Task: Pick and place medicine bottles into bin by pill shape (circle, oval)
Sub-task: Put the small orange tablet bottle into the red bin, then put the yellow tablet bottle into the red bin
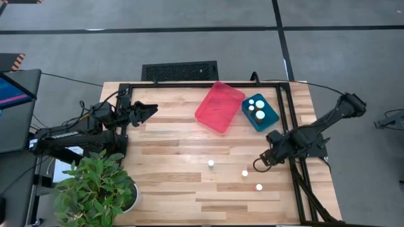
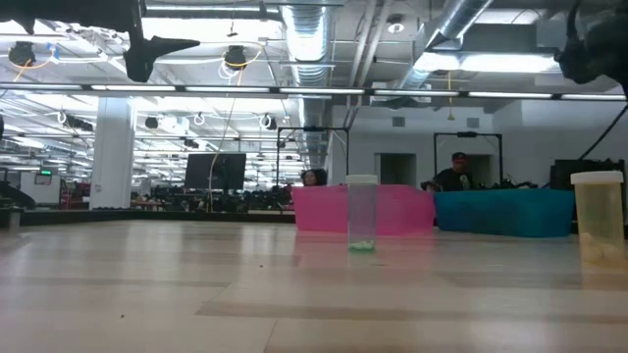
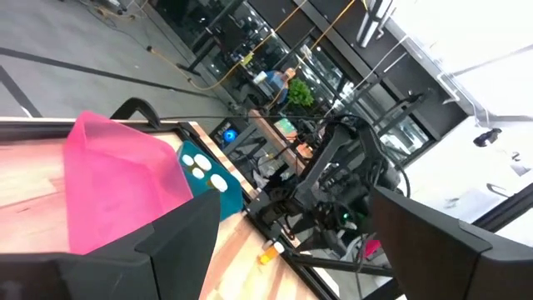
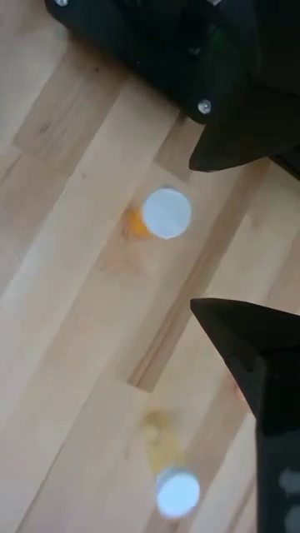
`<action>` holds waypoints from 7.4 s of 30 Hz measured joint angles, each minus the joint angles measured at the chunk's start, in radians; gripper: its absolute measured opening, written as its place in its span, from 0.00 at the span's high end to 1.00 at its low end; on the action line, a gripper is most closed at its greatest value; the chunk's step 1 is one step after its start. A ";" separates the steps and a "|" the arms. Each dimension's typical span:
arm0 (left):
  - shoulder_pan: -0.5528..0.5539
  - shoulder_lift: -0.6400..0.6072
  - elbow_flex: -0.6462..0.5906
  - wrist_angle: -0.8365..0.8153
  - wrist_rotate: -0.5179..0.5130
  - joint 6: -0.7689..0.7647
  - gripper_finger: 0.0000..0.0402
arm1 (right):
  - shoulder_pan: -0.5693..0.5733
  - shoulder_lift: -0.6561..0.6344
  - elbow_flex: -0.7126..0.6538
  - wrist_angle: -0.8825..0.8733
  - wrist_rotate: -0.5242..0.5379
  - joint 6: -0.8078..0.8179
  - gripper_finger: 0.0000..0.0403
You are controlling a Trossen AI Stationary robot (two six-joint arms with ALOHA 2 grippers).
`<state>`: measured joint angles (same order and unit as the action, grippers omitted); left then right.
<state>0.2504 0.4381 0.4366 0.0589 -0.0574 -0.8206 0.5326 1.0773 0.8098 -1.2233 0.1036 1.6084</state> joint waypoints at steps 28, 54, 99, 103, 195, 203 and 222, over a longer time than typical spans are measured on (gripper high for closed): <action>0.000 0.000 0.000 -0.001 -0.018 -0.003 0.25 | -0.025 0.041 -0.145 0.137 -0.025 -0.036 0.36; 0.000 0.000 0.000 -0.001 -0.029 -0.001 0.25 | -0.035 0.041 -0.074 0.120 -0.026 -0.063 0.73; 0.000 0.000 0.000 -0.001 -0.028 0.032 0.25 | -1.105 0.965 0.859 0.213 0.025 -1.366 0.73; 0.000 0.000 0.000 -0.002 -0.028 0.032 0.25 | -1.105 0.975 0.857 0.233 0.040 -1.363 0.73; 0.000 0.000 0.000 -0.069 -0.010 0.004 0.25 | -0.062 0.565 0.377 0.255 -0.057 -0.579 0.37; 0.000 0.000 0.000 -0.069 -0.010 0.003 0.25 | -0.063 0.565 0.322 0.306 -0.087 -0.565 0.37; 0.000 0.000 0.000 -0.069 -0.010 0.000 0.25 | -0.063 0.565 0.308 0.328 -0.080 -0.578 0.37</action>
<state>0.2502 0.4381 0.4362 -0.0101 -0.0669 -0.8204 0.4694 1.6421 1.1176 -0.8952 0.0238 1.0306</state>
